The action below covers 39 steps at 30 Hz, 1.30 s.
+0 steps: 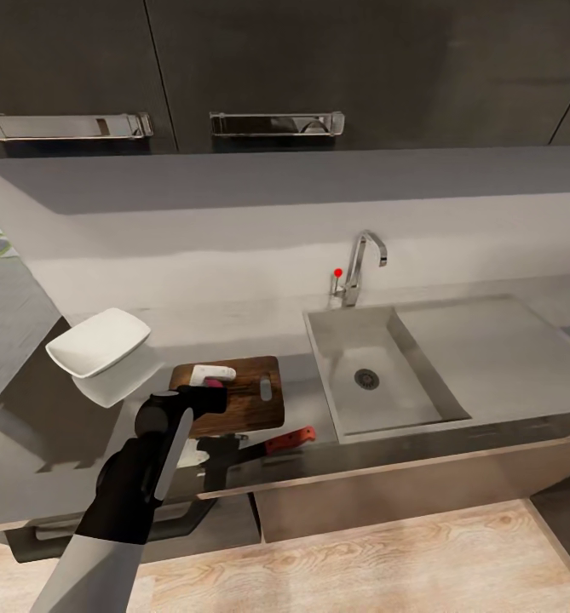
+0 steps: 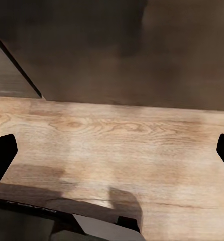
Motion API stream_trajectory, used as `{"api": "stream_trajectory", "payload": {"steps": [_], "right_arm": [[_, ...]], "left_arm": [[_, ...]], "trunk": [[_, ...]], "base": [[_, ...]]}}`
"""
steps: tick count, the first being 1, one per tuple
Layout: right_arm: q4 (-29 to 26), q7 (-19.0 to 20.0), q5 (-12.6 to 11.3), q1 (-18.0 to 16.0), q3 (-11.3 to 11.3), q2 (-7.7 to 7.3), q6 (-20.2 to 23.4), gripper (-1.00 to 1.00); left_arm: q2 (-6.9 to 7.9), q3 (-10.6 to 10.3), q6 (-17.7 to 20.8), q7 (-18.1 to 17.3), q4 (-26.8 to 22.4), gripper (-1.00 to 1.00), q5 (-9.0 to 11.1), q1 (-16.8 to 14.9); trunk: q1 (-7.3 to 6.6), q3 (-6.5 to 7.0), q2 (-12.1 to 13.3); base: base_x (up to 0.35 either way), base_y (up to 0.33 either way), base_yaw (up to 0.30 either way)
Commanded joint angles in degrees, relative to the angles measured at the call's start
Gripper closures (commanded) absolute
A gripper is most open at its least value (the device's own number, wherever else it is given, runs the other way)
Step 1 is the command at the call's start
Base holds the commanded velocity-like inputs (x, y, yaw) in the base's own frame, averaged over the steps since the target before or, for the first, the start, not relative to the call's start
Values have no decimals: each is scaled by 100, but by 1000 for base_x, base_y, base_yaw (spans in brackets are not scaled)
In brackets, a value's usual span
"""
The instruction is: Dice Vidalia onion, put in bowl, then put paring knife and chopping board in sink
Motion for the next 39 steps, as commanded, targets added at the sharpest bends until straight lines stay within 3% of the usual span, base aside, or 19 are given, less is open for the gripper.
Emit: {"api": "stream_trajectory", "payload": {"steps": [1, 15, 39], "right_arm": [[-8, -24, 53, 2, -4, 1, -1, -100], [-8, -24, 53, 2, -4, 1, -1, -100], [-8, -24, 53, 2, -4, 1, -1, -100]], "left_arm": [[1, -5, 22, 19, 57, 100, 10, -3], [1, -5, 22, 19, 51, 100, 2, -3], [1, -5, 17, 24, 35, 100, -14, -3]], "trunk": [[5, -10, -8], [5, 58, -8], [5, 62, -8]], "base": [[0, 0, 0], [0, 0, 0], [0, 0, 0]]}}
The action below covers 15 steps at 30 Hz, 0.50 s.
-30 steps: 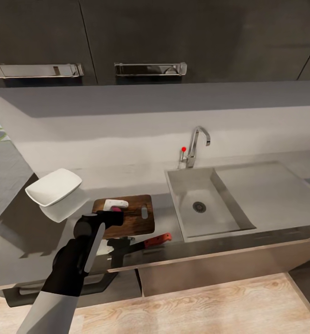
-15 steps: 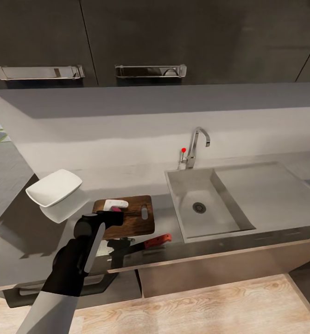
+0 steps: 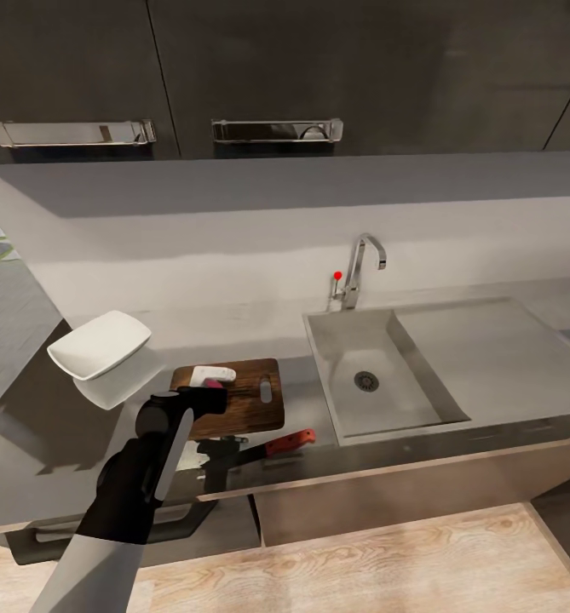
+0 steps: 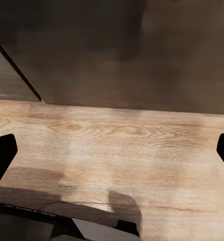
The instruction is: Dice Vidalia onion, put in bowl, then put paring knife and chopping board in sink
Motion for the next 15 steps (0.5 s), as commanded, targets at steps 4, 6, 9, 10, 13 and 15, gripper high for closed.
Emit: {"api": "stream_trajectory", "payload": {"steps": [4, 6, 9, 10, 13, 15], "right_arm": [[-8, -24, 53, 2, -4, 1, -1, -100], [-8, -24, 53, 2, -4, 1, -1, -100], [-8, -24, 53, 2, -4, 1, -1, -100], [-8, -24, 53, 2, -4, 1, -1, -100], [-7, -24, 53, 2, -4, 1, -1, -100], [-8, -24, 53, 2, -4, 1, -1, -100]], "left_arm": [[0, -6, 16, 22, -19, -100, 2, -4], [0, -6, 14, 22, -7, -100, 2, -4], [0, -6, 13, 24, 2, -100, 2, -4], [0, -6, 13, 24, 3, -100, 2, -4], [0, -6, 13, 28, 8, -100, 2, -4], [0, -6, 18, 27, 9, -100, 2, -4]], "trunk": [[3, -9, -10], [3, -9, -10], [3, -9, -10], [3, -9, -10], [3, -9, -10], [3, -9, -10]], "base": [[0, 0, 0], [0, 0, 0], [0, 0, 0], [0, 0, 0], [0, 0, 0], [0, 0, 0]]}}
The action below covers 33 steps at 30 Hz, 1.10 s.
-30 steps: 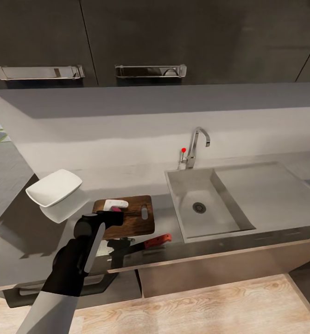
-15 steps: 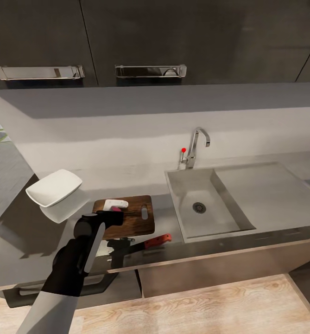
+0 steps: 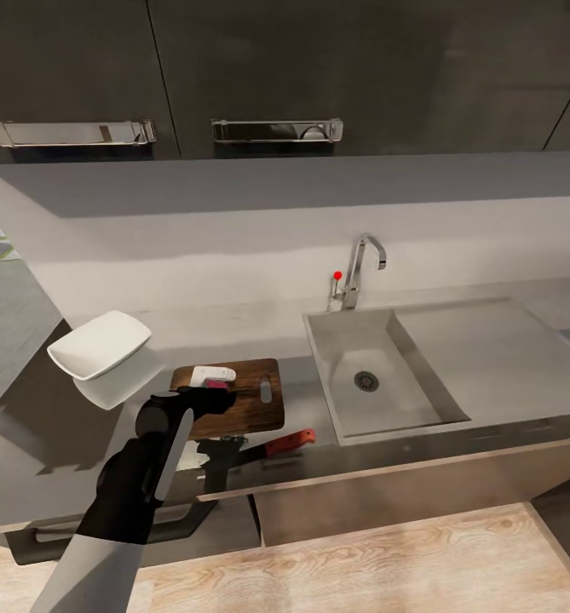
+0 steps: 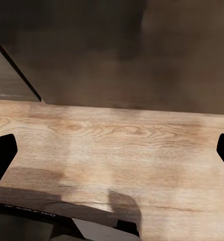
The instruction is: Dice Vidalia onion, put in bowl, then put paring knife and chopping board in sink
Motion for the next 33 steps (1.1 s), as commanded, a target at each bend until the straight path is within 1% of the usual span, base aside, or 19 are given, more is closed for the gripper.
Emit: {"api": "stream_trajectory", "payload": {"steps": [1, 26, 28, 31, 33], "right_arm": [[-8, -24, 53, 2, -4, 1, -1, -100], [-8, -19, 53, 2, -4, -8, -2, -100], [-8, -22, 53, 2, -4, -8, -2, -100], [-8, -22, 53, 2, -4, -8, -2, -100], [-8, -23, 53, 2, -4, -8, -2, -100]], "left_arm": [[0, -6, 27, 27, -5, -100, 5, -4], [-6, 1, 44, 32, -76, -100, -9, -4], [-6, 13, 53, 33, -190, -100, -15, -4], [-1, 32, 68, 33, -601, -100, -21, -4], [-1, 39, 83, 33, -714, -100, -24, -4]], "trunk": [[3, -9, -10], [3, -9, -10], [3, -9, -10], [3, -9, -10], [3, -9, -10]], "base": [[0, 0, 0], [0, 0, 0], [0, 0, 0], [0, 0, 0], [0, 0, 0]]}}
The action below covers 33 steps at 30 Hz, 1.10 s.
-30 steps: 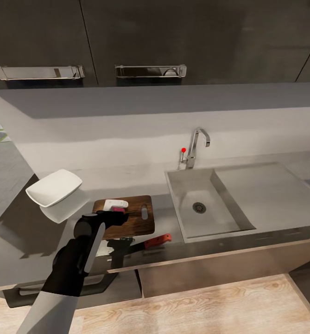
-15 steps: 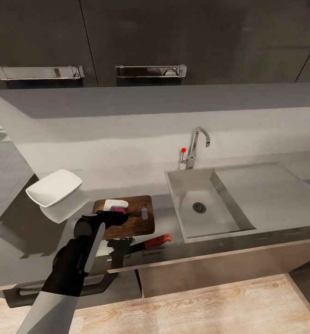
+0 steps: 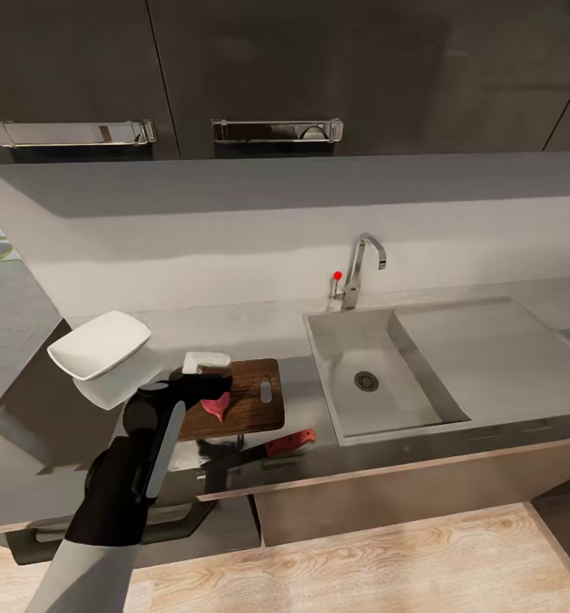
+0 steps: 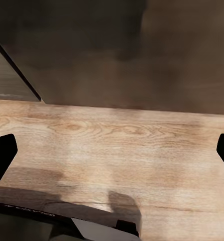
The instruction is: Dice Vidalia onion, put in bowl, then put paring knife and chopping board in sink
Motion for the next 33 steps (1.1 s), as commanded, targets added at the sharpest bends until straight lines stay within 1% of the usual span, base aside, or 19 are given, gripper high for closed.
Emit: {"api": "stream_trajectory", "payload": {"steps": [1, 8, 33], "right_arm": [[-8, -24, 53, 2, -4, 1, -1, -100], [-8, -25, 54, 2, -4, 1, -2, -100], [1, -25, 57, 2, -4, 1, -1, -100]], "left_arm": [[0, -12, 30, 27, -27, -100, 4, -4], [0, -42, 35, 27, -61, -100, 6, -4], [6, -51, 35, 27, -37, -100, 31, -4]], "trunk": [[4, -9, -10], [4, -9, -10], [4, -9, -10]], "base": [[0, 0, 0], [-46, 0, 0], [-336, 0, 0]]}}
